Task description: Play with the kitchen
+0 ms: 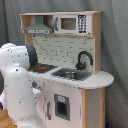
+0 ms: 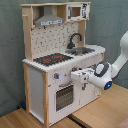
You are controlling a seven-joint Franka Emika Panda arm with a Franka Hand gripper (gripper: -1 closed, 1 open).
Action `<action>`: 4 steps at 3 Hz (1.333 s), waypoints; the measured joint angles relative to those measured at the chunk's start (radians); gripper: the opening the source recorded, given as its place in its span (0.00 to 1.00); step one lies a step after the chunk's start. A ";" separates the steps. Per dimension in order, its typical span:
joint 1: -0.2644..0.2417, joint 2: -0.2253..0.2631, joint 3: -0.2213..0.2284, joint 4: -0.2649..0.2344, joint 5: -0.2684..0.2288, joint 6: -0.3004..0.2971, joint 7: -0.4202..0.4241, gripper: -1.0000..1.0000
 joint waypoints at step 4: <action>0.003 0.023 0.270 0.067 0.230 -0.028 0.072 1.00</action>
